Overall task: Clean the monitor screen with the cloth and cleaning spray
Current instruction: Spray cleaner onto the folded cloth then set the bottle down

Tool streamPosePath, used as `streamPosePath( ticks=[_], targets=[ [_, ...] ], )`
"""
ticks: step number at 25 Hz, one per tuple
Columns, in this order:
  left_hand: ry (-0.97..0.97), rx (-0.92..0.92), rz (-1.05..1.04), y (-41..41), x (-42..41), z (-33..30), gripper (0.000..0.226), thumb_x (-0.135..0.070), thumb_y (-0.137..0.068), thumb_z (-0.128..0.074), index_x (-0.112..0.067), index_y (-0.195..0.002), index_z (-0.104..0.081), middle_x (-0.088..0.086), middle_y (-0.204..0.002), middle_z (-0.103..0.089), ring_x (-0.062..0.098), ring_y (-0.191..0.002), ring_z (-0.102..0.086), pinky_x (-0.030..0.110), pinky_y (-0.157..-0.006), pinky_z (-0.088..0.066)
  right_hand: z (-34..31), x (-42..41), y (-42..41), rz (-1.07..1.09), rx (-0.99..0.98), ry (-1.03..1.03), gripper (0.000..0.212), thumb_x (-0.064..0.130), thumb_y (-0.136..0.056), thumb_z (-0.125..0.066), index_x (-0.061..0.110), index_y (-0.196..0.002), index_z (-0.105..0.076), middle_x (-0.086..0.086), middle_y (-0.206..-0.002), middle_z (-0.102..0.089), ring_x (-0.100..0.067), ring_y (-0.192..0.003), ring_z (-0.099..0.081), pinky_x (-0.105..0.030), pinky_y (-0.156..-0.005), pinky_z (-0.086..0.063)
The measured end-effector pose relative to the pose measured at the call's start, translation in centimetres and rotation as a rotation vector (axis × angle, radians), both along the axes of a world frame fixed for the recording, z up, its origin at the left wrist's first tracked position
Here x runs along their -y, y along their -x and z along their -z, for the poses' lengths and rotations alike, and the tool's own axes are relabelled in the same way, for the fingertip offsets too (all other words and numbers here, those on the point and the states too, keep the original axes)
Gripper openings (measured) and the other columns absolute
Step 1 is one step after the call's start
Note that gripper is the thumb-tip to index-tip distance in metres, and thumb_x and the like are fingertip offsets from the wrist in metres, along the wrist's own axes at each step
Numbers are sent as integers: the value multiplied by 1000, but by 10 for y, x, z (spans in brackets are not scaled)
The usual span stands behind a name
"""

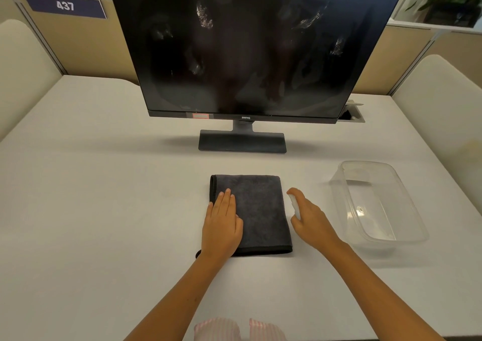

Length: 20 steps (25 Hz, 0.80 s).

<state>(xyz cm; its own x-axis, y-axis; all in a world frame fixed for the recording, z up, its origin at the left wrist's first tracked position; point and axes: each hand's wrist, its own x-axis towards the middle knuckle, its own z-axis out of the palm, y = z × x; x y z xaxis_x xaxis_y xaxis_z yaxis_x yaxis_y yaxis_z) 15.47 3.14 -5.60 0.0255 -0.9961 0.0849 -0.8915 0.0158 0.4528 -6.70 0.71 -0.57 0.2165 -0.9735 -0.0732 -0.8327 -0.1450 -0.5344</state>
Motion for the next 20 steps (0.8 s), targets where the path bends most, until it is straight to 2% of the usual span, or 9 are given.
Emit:
streamPosePath(
  ticks=[2,5,10,14,18,20],
  targets=[
    [4,-5,0,0,-1,0,54,-29,-94,-29,-13,-145,-20,4,-154,-22,20,-143,-16,34,-117,-6,-6,12,-2,32,8,46,56,14,-90,-56,20,-140,-30,-8,-135,-52,-28,-110,-59,-36,-96,-46],
    [6,2,1,0,-1,0,54,-29,-94,-28,-13,-145,-20,3,-154,-21,19,-143,-16,33,-116,-5,-13,31,-10,69,1,83,52,14,-89,-57,17,-135,-34,-11,-123,-58,-28,-100,-63,-36,-89,-50],
    [-3,8,-7,0,0,2,55,-31,-95,-28,-14,-146,-17,2,-155,-19,19,-143,-14,31,-115,-2,-17,54,-28,162,13,56,55,15,-90,-57,19,-139,-31,-11,-133,-52,-31,-112,-58,-38,-94,-46],
    [1,-6,-22,1,1,3,55,-30,-95,-29,-14,-146,-16,2,-155,-19,19,-144,-13,30,-115,-1,-21,62,-51,69,25,78,47,12,-91,-54,21,-132,-34,-12,-115,-61,-22,-91,-63,-29,-80,-49],
    [-7,-41,-88,1,1,3,59,-30,-95,-32,-13,-146,-9,3,-157,-11,19,-144,-7,28,-113,2,-23,62,-73,-1,19,52,49,16,-93,-52,21,-138,-32,-12,-127,-57,-27,-103,-61,-34,-89,-48],
    [-6,-51,-92,2,0,3,59,-29,-95,-33,-12,-146,-8,4,-157,-10,19,-144,-7,28,-113,4,-22,58,-80,-21,2,36,45,18,-93,-51,18,-135,-36,-12,-125,-58,-27,-101,-62,-31,-87,-48]
  ],
)
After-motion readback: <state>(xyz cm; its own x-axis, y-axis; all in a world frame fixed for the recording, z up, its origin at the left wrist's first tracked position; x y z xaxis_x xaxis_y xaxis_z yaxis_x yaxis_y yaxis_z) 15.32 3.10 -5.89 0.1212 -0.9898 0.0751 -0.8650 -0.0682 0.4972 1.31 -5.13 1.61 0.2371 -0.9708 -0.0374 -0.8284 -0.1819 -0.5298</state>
